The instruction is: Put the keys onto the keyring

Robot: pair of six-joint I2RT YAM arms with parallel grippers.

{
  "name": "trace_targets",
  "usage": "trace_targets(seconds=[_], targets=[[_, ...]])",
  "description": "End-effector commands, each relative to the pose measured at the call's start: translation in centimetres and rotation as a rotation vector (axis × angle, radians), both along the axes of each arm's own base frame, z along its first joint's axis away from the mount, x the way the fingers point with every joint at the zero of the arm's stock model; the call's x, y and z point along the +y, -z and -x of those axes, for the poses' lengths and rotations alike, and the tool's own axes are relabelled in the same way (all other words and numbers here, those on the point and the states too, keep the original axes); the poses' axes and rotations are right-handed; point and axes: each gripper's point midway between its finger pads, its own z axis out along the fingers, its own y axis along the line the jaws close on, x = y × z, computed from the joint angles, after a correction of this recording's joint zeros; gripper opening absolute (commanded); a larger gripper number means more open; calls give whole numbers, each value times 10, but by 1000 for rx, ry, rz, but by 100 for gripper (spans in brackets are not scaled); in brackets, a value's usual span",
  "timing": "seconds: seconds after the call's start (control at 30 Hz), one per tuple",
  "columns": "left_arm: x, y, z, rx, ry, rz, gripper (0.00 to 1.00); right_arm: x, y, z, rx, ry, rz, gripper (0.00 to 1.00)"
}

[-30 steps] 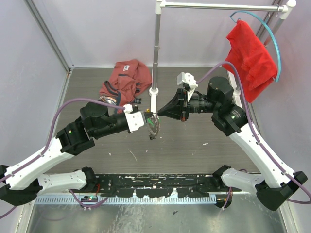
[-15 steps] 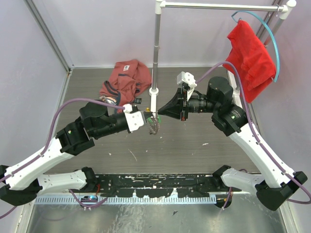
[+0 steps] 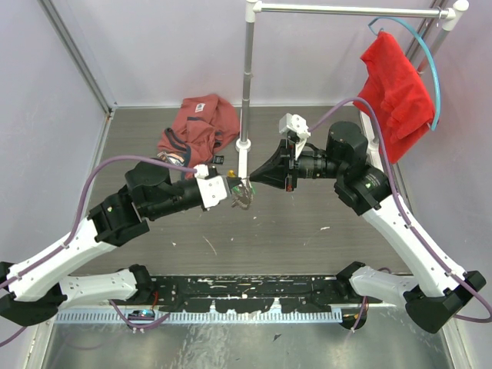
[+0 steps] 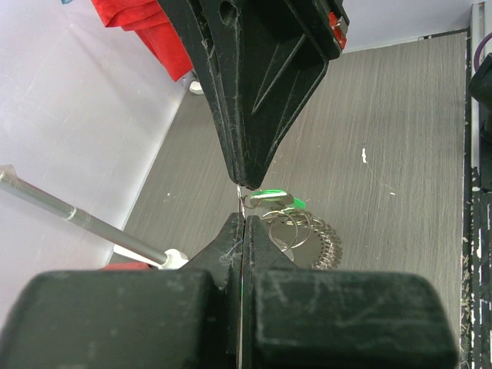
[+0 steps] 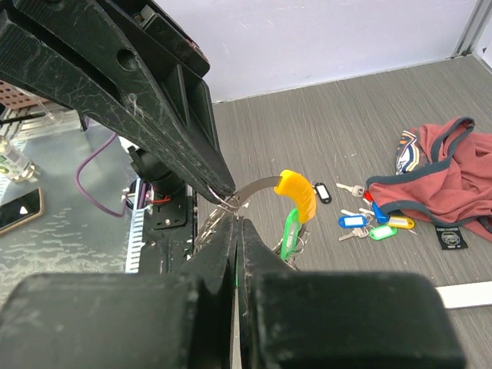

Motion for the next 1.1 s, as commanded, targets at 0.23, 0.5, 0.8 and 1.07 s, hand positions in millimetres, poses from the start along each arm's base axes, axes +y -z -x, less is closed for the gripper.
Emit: trace_targets(seconds=[0.23,0.5,0.8,1.07], targets=[[0,-30,17,19,56,137,0,-2,-16,6,-26,-15,-14,9],[-1,-32,23,66,74,190,0,-10,-36,17,-107,-8,-57,31],[-5,-39,39,170,136,300,0,-21,-50,42,-227,-69,-88,36],[-15,-58,61,324,268,508,0,-25,-55,66,-277,-176,-108,35]])
